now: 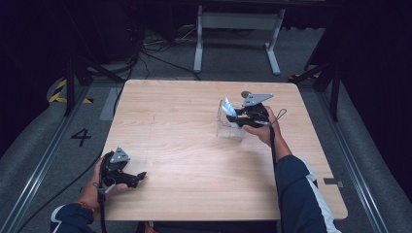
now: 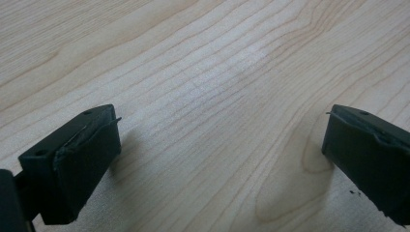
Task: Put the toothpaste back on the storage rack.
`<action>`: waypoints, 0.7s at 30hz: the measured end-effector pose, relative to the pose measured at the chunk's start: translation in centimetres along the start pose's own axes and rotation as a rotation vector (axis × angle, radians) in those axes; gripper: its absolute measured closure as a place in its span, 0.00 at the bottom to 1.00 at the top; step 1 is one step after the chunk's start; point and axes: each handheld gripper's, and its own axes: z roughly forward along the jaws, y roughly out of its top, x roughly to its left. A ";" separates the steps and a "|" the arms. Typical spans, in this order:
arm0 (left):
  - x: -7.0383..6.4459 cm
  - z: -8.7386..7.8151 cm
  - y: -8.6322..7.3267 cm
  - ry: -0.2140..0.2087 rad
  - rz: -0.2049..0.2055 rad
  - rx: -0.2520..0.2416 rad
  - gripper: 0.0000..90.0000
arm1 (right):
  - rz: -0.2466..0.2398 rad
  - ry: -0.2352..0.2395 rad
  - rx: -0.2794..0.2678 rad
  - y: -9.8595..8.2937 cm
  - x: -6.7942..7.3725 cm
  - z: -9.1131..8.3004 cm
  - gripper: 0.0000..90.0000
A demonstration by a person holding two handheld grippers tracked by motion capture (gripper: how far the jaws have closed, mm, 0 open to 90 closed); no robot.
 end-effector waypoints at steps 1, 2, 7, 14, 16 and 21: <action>0.0 0.0 0.0 0.000 0.000 0.000 0.01 | 0.002 -0.002 0.007 0.0 0.0 0.0 0.71; 0.0 0.0 0.0 0.000 -0.001 0.000 0.01 | 0.002 -0.004 0.014 0.0 0.0 0.1 0.71; 0.0 0.0 0.0 0.000 0.000 0.000 0.01 | 0.004 -0.014 0.068 -0.2 0.0 0.6 0.69; 0.0 0.0 0.0 0.000 0.000 0.000 0.01 | 0.039 -0.003 0.065 -0.1 -0.1 0.8 0.63; 0.0 0.0 0.0 0.000 0.000 0.000 0.01 | 0.052 0.003 0.049 0.0 -0.2 0.6 0.62; 0.0 0.0 0.0 -0.001 0.002 -0.001 0.01 | 0.064 -0.006 0.041 0.1 -0.2 0.4 0.62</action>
